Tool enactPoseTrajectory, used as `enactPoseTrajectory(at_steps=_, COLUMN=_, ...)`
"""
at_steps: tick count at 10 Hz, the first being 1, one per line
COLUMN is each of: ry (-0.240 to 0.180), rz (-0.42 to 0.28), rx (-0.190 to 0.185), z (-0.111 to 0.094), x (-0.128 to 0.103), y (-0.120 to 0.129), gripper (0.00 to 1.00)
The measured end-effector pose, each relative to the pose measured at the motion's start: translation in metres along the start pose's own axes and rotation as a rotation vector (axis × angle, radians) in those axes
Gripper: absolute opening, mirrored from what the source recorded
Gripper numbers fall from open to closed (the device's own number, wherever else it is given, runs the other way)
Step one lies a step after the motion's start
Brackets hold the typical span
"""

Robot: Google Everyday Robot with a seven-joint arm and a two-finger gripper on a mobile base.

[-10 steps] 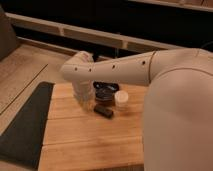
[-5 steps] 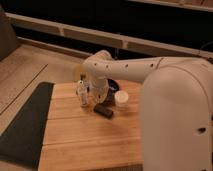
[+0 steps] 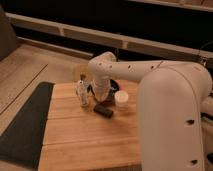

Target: Push the ceramic bowl across the table

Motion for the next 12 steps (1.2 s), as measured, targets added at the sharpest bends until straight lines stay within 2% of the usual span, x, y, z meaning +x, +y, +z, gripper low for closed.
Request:
enactPoseTrajectory(at_steps=2, ry=0.008, rz=-0.004, rx=0.017, z=0.002, x=0.001, y=-0.004, gripper=0.00)
enactPoseTrajectory(at_steps=4, ry=0.049, rz=-0.025, rx=0.034, z=0.016, x=0.005, y=-0.008, gripper=0.00)
enactPoseTrajectory(at_steps=6, ry=0.104, rz=-0.043, rx=0.029, z=0.038, x=0.001, y=-0.013, gripper=0.00)
enactPoseTrajectory(at_steps=9, ry=0.147, rz=-0.045, rx=0.028, z=0.061, x=-0.016, y=-0.031, gripper=0.00)
enactPoseTrajectory(at_steps=12, ry=0.202, rz=-0.036, rx=0.002, z=0.083, x=-0.026, y=-0.038, gripper=0.00)
